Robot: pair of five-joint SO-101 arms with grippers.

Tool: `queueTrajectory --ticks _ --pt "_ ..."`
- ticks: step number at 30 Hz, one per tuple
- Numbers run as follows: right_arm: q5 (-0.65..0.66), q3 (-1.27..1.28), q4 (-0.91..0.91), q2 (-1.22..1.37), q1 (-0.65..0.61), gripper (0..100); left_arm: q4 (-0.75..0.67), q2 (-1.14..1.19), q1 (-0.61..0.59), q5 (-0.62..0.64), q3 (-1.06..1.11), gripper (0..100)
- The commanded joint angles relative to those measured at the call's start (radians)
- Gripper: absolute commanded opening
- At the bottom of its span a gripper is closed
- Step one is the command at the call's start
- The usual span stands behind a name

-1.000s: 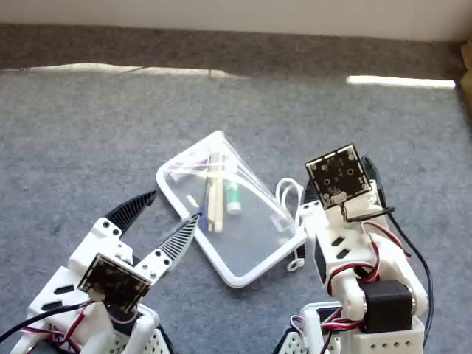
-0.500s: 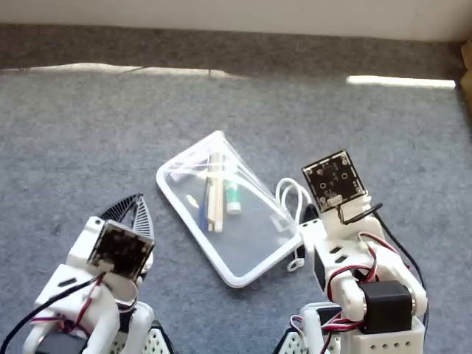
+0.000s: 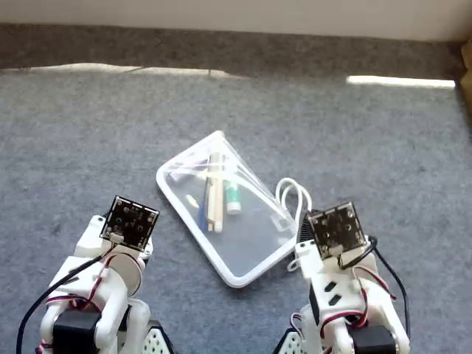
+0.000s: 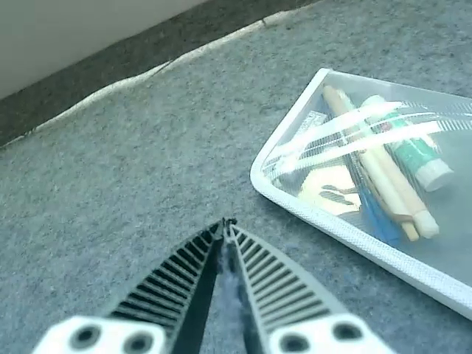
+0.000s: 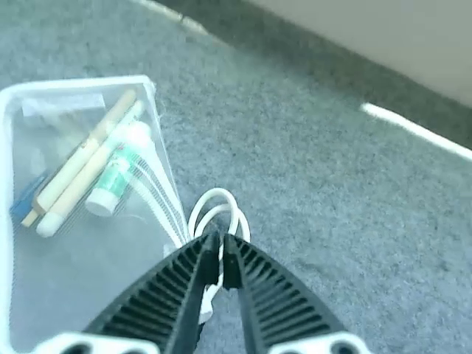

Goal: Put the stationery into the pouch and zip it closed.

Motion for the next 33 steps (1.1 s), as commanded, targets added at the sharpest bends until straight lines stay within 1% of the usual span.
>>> queueTrajectory --ticks 1,4,9,14,21,23,26,33 --pt "-0.012 0.074 -0.067 -0.015 -0.005 0.7 -0.006 -0.007 -0.016 0.012 0.021 1" --pt "-0.012 0.173 -0.077 -0.001 -0.002 0.7 -0.032 -0.007 -0.015 0.012 0.084 1" --pt "-0.014 0.328 -0.143 -0.030 -0.002 0.7 -0.160 -0.007 -0.018 0.012 0.237 1" --pt "-0.017 0.464 -0.208 -0.028 -0.002 0.7 -0.213 -0.007 -0.018 0.012 0.335 1" --pt "-0.264 0.654 -0.389 -0.022 -0.002 0.6 -0.284 -0.007 -0.018 0.012 0.441 1" --pt "-0.298 0.688 -0.380 -0.027 0.005 0.5 -0.299 -0.007 -0.018 0.012 0.456 1" --pt "-0.302 0.693 -0.348 -0.024 0.016 0.5 -0.325 -0.007 -0.013 0.009 0.493 1" --pt "-0.301 0.693 -0.107 -0.024 0.015 0.5 -0.333 -0.005 -0.013 0.008 0.498 1"
